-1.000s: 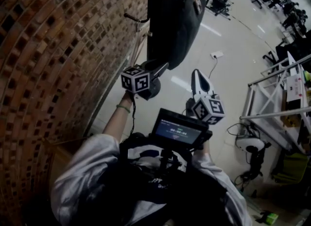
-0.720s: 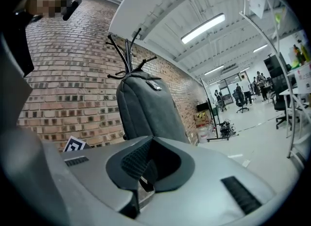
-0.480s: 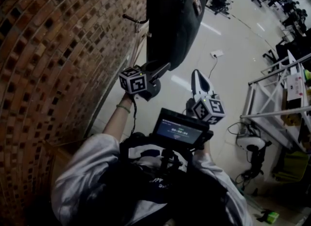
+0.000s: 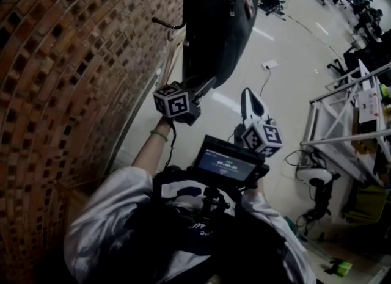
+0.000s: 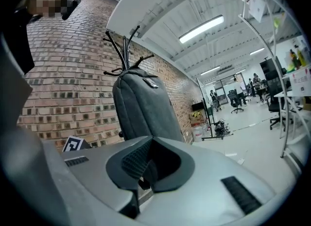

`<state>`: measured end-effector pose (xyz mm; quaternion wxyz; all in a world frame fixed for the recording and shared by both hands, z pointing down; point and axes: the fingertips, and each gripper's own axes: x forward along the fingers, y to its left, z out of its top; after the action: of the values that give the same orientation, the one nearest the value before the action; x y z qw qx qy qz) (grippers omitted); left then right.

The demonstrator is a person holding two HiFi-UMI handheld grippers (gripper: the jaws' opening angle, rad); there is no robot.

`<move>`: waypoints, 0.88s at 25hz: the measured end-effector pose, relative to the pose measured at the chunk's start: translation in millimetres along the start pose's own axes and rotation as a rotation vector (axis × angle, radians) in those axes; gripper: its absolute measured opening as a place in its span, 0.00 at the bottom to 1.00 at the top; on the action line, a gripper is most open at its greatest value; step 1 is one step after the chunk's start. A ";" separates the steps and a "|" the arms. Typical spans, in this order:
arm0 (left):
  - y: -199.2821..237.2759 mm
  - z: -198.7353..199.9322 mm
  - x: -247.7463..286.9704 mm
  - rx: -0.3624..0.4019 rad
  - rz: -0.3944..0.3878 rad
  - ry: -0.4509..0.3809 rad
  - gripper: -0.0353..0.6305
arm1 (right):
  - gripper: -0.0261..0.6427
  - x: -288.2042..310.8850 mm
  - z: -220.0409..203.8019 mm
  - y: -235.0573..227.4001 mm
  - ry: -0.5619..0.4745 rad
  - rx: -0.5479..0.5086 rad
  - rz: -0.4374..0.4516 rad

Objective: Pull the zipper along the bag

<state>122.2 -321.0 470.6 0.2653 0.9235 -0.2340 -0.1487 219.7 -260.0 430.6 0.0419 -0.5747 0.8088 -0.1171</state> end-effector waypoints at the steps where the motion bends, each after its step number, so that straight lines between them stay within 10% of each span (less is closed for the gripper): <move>1: -0.1 -0.9 0.0 0.022 0.003 0.006 0.11 | 0.04 -0.4 0.1 -0.3 -0.001 0.001 -0.003; 22: -19.6 10.5 -13.4 -0.074 -0.027 -0.022 0.09 | 0.04 4.9 46.5 28.2 -0.039 -0.096 -0.001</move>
<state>113.6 -303.8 453.1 0.2948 0.9144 -0.2187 -0.1709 201.5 -262.4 379.1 0.0299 -0.5788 0.8122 -0.0673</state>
